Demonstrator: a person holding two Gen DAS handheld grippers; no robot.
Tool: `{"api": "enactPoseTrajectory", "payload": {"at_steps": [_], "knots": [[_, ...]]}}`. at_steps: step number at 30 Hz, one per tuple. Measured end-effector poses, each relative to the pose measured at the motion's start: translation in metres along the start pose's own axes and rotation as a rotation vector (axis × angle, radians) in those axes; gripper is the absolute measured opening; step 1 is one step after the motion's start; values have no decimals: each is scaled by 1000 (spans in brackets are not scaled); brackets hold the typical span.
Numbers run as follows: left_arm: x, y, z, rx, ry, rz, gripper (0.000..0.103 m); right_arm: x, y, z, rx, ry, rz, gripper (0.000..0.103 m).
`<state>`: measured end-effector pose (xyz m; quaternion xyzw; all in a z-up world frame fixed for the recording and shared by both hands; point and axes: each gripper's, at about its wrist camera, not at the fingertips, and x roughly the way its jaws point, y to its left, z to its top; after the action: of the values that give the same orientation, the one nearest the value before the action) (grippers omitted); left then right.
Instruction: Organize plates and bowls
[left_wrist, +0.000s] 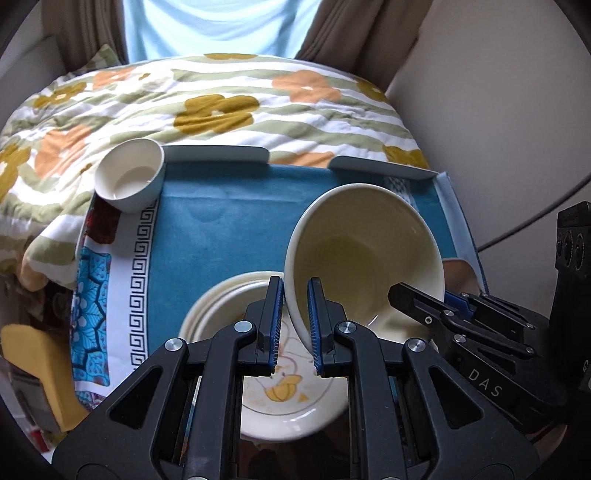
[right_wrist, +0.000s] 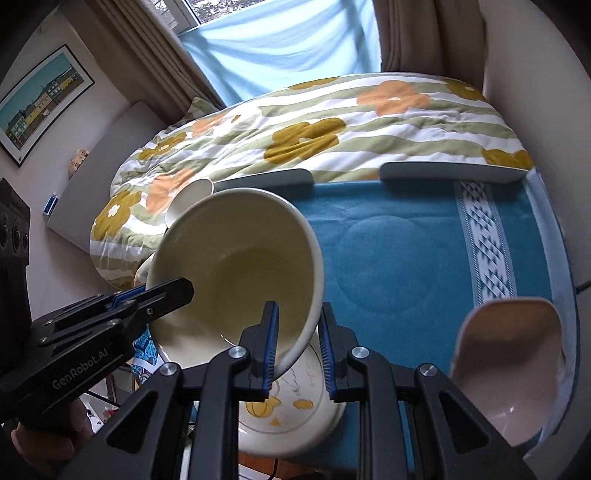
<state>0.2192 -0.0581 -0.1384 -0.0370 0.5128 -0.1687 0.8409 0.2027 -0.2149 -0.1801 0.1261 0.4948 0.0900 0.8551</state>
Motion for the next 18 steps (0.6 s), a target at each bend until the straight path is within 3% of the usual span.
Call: {"api": "enactPoseTrajectory", "payload": {"at_steps": [9, 18], "knots": [[-4, -88, -28, 95, 13, -65, 12, -62, -56, -36, 73, -51, -75, 20], [30, -161, -42, 104, 62, -84, 12, -84, -126, -54, 75, -19, -104, 20]]}}
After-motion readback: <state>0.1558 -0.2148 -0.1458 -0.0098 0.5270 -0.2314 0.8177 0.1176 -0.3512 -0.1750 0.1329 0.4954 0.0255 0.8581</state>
